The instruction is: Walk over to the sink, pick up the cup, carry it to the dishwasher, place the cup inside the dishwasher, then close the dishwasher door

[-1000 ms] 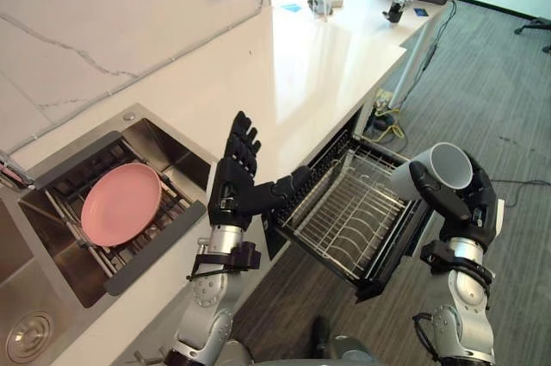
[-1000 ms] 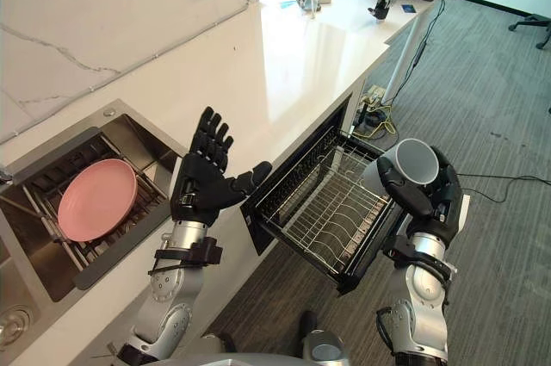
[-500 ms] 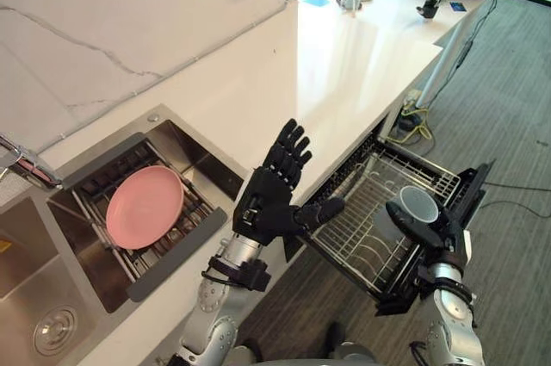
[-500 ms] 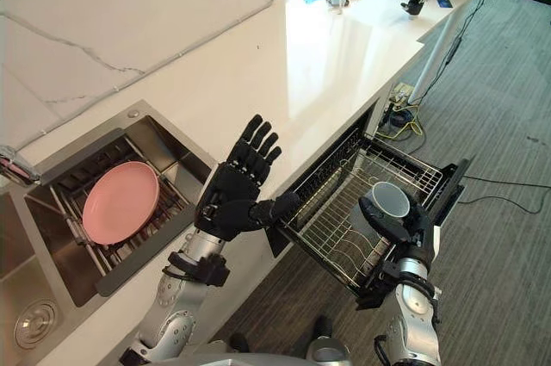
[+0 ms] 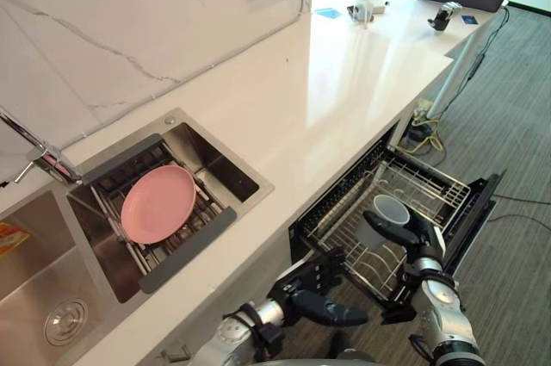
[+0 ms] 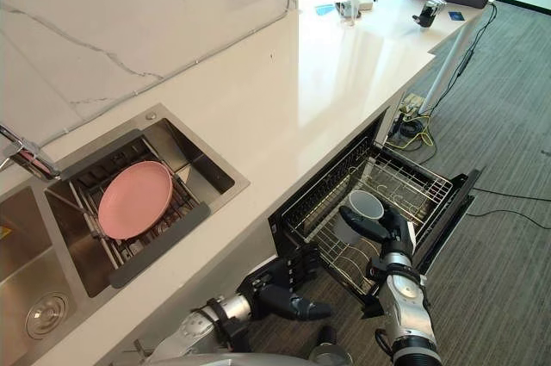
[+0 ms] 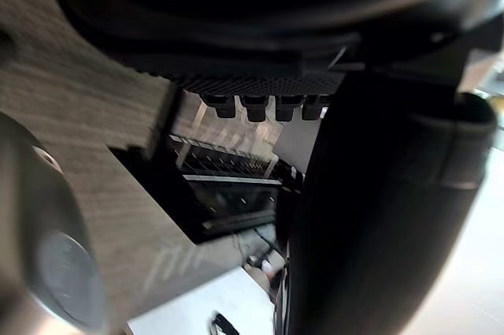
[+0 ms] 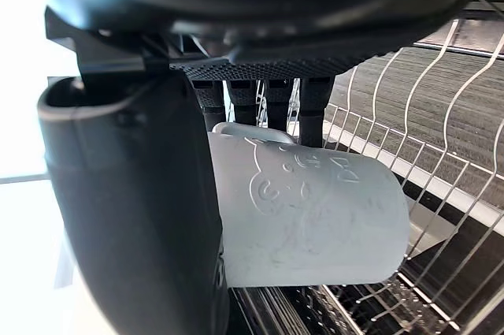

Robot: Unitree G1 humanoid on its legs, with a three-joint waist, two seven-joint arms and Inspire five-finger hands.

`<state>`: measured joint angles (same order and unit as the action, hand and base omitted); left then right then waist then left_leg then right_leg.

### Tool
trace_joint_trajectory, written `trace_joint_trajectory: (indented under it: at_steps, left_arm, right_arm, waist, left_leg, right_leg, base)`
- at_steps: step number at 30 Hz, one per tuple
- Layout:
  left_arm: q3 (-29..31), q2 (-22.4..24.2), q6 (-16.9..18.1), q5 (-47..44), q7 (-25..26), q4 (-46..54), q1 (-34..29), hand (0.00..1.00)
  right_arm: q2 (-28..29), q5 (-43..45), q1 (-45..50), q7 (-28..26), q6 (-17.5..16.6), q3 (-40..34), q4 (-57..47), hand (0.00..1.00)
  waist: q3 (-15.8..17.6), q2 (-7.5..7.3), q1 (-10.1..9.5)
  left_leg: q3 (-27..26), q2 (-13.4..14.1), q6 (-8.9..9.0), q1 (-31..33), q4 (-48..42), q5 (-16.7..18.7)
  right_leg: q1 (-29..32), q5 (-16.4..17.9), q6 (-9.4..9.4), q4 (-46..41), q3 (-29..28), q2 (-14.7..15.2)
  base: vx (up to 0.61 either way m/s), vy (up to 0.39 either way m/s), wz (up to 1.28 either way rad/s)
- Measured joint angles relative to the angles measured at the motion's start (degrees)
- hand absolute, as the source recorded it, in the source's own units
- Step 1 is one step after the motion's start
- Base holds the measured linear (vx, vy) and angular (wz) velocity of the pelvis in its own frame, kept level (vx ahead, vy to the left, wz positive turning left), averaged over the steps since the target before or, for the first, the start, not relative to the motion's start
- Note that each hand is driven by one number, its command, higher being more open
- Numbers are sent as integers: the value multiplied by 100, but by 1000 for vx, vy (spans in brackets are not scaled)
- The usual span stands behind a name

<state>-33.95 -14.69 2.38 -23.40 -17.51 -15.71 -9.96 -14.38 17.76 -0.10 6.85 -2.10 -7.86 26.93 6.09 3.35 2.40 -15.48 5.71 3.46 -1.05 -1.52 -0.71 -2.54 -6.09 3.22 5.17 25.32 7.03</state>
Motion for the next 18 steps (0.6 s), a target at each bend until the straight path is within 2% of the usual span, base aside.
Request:
trace_joint_trajectory:
  at_steps: [8, 11, 18]
  left_arm:
    - [623, -76, 110, 1627, 1067, -701, -227, 100]
    - [850, -44, 106, 2039, 1306, -1031, -290, 100]
    - [1426, 40, 25, 2208, 1787, -1647, -551, 100]
  right_arm:
    - [-67, -293, -197, -380, 205, 205, 310, 0]
    - [-190, -453, -304, -468, 316, 203, 492, 0]
    - [-385, -930, -535, -589, 473, 201, 914, 0]
  waist:
    - [28, -44, -12]
    - [33, -51, -17]
    - [63, -69, -32]
  left_leg:
    - [88, -30, -8, -54, 152, -112]
    - [110, -48, -15, -52, 173, -117]
    - [284, -127, -51, -39, 195, -143]
  right_leg:
    - [-34, -2, 5, 3, 101, 12]
    - [-37, -1, 7, 3, 132, 28]
    - [-115, 11, 51, 2, 315, 99]
  base:
    - [-7, 12, 6]
    - [25, 18, 5]
    - [15, 24, 13]
